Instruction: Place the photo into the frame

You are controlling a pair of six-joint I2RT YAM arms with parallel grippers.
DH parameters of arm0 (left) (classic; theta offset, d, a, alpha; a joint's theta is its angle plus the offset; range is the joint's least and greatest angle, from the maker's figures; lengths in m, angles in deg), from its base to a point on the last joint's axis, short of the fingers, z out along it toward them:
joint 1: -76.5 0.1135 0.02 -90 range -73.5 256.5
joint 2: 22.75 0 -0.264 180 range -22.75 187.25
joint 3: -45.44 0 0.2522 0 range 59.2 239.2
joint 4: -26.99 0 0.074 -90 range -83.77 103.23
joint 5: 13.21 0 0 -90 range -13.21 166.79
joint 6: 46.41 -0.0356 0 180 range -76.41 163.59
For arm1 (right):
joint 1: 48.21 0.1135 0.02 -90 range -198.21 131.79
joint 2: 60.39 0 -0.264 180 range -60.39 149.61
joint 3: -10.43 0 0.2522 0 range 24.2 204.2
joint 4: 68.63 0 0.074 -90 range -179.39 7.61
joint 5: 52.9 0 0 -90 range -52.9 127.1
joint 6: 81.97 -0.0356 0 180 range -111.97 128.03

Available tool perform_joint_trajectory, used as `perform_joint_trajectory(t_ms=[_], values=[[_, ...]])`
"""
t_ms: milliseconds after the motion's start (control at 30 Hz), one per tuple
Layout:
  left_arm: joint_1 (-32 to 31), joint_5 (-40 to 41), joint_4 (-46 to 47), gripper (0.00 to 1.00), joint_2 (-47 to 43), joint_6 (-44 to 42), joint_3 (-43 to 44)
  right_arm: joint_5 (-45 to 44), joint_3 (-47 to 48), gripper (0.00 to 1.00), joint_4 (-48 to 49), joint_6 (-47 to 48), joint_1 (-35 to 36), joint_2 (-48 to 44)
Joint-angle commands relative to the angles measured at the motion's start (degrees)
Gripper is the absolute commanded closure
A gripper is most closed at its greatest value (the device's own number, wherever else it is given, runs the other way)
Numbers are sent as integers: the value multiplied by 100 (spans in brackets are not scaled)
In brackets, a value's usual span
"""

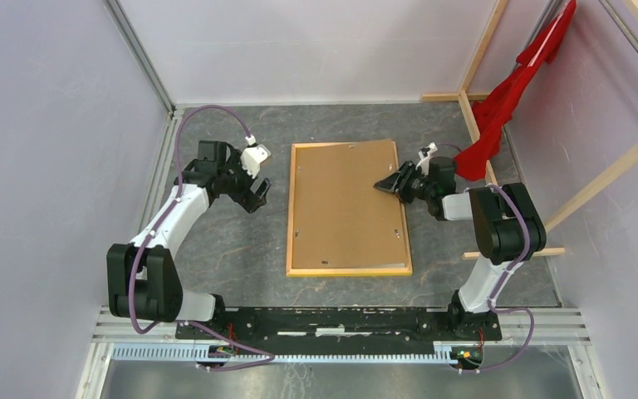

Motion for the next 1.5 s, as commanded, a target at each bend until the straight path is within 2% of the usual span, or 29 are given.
perform_joint_trajectory(t_ms=[0, 200, 367, 433, 867, 1133, 1300, 1367, 1467], values=[[-18, 42, 15, 0, -101, -284, -32, -682, 395, 48, -1023, 878, 295, -393], [-18, 49, 16, 0, -133, -327, -115, -1358, 888, 26, -2083, 1456, 515, -537], [-18, 61, 12, 0, -107, -339, -131, -1907, 1258, 13, -2846, 1855, 728, -671], [-18, 70, 16, 0, -91, -325, -108, -2144, 1406, 2, -3212, 2002, 812, -723], [-18, 126, -85, 0, 19, -299, 58, -2877, 2098, 2, -4485, 2379, 1144, -884], [-18, 217, -135, 0, 73, -303, 171, -3905, 2508, 2, -5104, 2918, 1400, -1084], [-18, 168, -170, 0, 155, -189, 290, -4593, 2280, 2, -4797, 3218, 1608, -1793], [-20, 171, -166, 0, 226, -31, 376, -4738, 1844, 2, -4011, 3367, 1621, -2199], [-20, 109, -275, 0, 444, 144, 605, -5132, 1541, 2, -3993, 3297, 1543, -2430]])
